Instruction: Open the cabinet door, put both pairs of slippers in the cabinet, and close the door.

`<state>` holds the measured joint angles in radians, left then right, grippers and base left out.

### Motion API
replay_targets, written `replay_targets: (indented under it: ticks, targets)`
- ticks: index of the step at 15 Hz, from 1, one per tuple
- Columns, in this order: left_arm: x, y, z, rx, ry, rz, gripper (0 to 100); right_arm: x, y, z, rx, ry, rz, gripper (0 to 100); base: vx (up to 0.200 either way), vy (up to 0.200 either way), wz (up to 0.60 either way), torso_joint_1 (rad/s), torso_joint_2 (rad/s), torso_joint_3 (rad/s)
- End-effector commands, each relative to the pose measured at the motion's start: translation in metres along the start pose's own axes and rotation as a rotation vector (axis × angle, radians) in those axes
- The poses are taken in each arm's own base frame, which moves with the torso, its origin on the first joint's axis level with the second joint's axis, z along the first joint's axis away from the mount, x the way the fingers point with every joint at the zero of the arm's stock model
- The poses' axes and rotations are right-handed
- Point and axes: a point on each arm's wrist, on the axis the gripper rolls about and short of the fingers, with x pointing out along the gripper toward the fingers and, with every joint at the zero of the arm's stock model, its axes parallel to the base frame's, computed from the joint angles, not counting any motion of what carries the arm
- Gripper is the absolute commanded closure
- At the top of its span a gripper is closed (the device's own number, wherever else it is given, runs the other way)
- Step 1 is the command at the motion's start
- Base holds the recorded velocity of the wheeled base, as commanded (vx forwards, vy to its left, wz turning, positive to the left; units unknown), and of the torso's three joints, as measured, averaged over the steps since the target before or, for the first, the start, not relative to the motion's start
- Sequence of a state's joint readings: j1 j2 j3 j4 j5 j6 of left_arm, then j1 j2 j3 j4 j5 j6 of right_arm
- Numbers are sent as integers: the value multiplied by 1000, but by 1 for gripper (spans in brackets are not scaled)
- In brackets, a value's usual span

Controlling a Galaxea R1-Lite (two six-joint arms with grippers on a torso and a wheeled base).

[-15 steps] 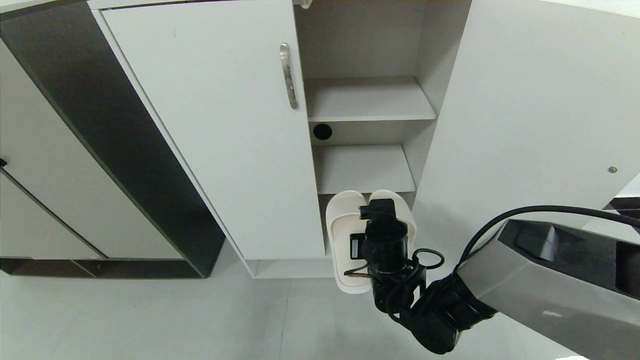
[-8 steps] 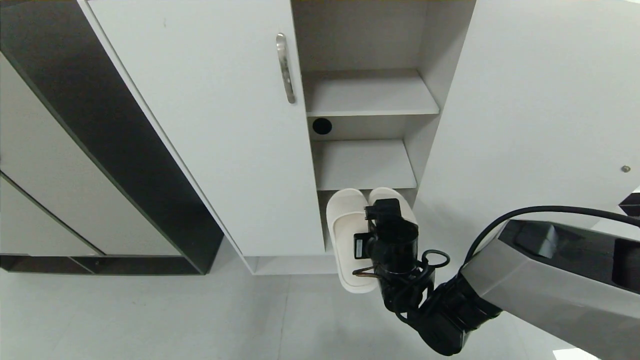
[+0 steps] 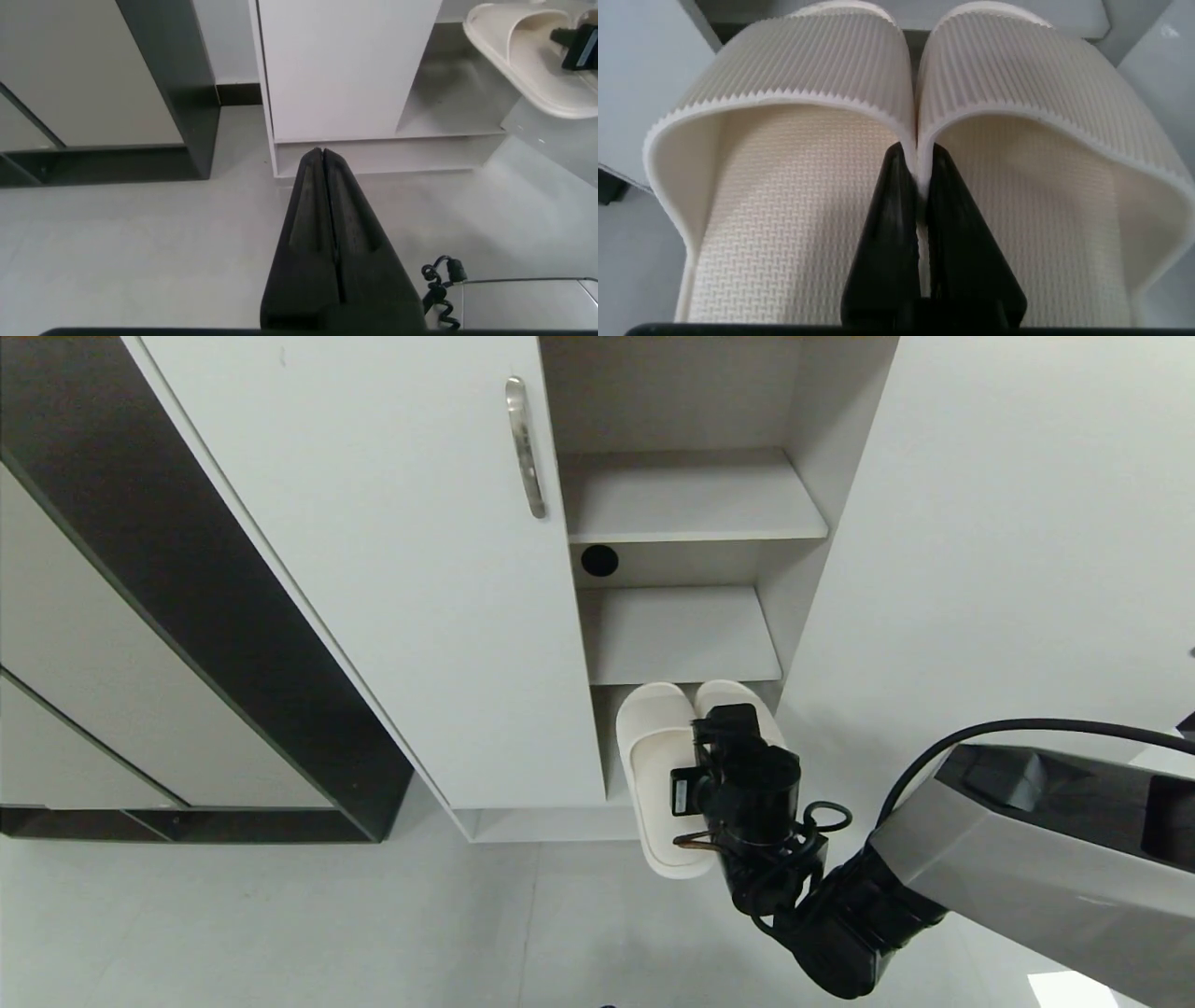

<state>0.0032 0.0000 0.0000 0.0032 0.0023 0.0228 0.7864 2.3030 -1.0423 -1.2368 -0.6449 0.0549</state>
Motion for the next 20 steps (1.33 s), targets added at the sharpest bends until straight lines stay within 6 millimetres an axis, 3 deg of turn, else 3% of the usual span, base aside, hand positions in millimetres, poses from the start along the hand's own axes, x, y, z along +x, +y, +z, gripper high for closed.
replay_targets:
  ticks: [1, 6, 10, 15, 20]
  targets:
    - [0, 0, 0, 0, 1, 1, 100, 2, -2, 3, 6, -8, -6, 100, 200, 0, 0, -2, -2, -17]
    - [0, 0, 0, 0, 1, 1, 100, 1, -2, 11, 14, -27, -5, 100, 200, 0, 0, 4, 3, -6]
    - [0, 0, 0, -1, 1, 1, 100, 1, 2, -2, 5, -4, 0, 100, 200, 0, 0, 6, 1, 4]
    - [0, 0, 0, -1, 1, 1, 100, 1, 5, -11, -1, 6, 7, 100, 0, 0, 0, 0, 0, 0]
    - [0, 0, 0, -3, 1, 1, 100, 38, 10, -1, 13, -19, -32, 100, 0, 0, 0, 0, 0, 0]
